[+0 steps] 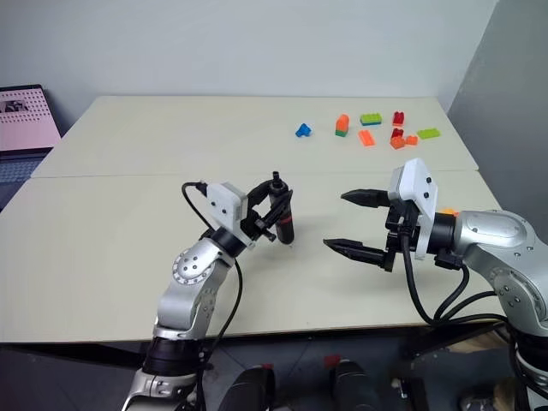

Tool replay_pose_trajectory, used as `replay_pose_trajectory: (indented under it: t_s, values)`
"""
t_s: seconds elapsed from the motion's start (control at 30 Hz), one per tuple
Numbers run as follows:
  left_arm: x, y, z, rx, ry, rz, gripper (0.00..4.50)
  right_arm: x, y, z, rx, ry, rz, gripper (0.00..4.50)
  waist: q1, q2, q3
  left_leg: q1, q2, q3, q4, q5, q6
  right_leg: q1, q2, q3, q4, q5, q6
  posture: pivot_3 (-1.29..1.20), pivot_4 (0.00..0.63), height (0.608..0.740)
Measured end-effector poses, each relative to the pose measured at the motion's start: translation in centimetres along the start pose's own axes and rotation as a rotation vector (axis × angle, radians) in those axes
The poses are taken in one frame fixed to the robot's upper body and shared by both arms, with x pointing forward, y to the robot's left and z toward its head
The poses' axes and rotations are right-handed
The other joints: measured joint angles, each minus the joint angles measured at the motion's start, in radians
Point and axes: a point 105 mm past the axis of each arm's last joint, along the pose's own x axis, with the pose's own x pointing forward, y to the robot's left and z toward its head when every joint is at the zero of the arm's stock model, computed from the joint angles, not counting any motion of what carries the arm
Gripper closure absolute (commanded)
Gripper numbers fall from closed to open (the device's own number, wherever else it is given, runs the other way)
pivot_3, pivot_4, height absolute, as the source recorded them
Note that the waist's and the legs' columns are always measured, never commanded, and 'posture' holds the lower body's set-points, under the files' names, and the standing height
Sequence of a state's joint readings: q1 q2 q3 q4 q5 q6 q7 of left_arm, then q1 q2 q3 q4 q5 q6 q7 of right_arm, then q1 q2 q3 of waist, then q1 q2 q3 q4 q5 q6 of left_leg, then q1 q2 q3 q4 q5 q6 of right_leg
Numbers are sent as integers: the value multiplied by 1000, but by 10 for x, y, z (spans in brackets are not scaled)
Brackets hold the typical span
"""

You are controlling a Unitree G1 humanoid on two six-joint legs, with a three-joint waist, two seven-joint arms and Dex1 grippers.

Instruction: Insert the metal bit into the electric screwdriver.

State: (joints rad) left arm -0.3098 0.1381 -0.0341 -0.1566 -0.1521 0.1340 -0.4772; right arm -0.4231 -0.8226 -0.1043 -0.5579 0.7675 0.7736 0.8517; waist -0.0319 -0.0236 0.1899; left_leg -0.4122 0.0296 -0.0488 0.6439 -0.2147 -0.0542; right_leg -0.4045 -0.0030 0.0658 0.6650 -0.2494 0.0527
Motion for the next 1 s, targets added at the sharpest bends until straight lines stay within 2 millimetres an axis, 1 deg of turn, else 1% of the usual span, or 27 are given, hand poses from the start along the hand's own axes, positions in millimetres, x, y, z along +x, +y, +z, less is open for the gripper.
replay_pose_trajectory:
  t_s: [0.17,0.3,0.4,0.47,0.57,0.63,0.73,0.87,0.9,0.93,1.0]
  values:
    - [-11,3,1,3,21,2,2856,-2,-3,-5,3,30,-5,0,-2,1,-2,2,0,1,0,0,0,0,0,1,0,0,0,0,150,740]
    - [-13,4,1,1,25,5,2856,-5,-12,-11,-3,56,-38,0,-2,1,-2,2,0,2,0,0,0,1,0,2,0,0,-1,0,150,740]
    - [-12,2,1,1,24,4,2856,-10,-21,-23,-2,111,-73,0,-1,1,-2,2,0,2,0,0,0,1,0,2,-1,0,-1,0,150,740]
    - [-11,1,1,1,24,7,2856,-18,-30,-34,-16,169,-100,0,-1,1,-2,2,0,2,-1,0,0,1,0,2,-1,0,-1,0,150,740]
    - [-10,1,1,2,24,6,2857,-30,-42,-43,-75,248,-126,0,-1,1,-2,2,0,3,-1,0,0,1,0,2,-1,-2,-4,0,150,740]
    - [-10,1,1,4,26,3,2857,-42,-51,-60,-183,388,-79,0,-1,1,-2,3,0,4,-1,0,0,1,0,3,-1,-3,-5,0,150,740]
    - [-8,1,1,9,28,-2,2857,-56,-66,-80,-324,555,-3,0,-4,2,-3,5,0,7,-1,0,0,1,0,4,-1,-3,-6,0,150,740]
    - [-5,1,1,13,28,2,2860,-62,-80,-97,-534,727,185,0,-15,2,-3,7,1,9,-4,0,0,1,0,6,-1,-2,-5,0,150,740]
    - [-5,2,0,16,28,11,2860,-64,-88,-103,-621,804,264,0,-20,2,-3,7,0,9,-4,0,0,1,0,6,-1,-2,-4,0,150,740]
    - [-4,2,0,18,29,10,2860,-65,-91,-105,-647,825,284,0,-20,2,-3,7,0,9,-4,0,0,1,0,6,-1,-2,-4,0,150,740]
    - [-4,1,0,22,30,11,2860,-60,-99,-108,-751,872,364,0,-24,2,-3,9,1,10,-5,0,0,1,0,7,-1,-1,-3,0,150,740]
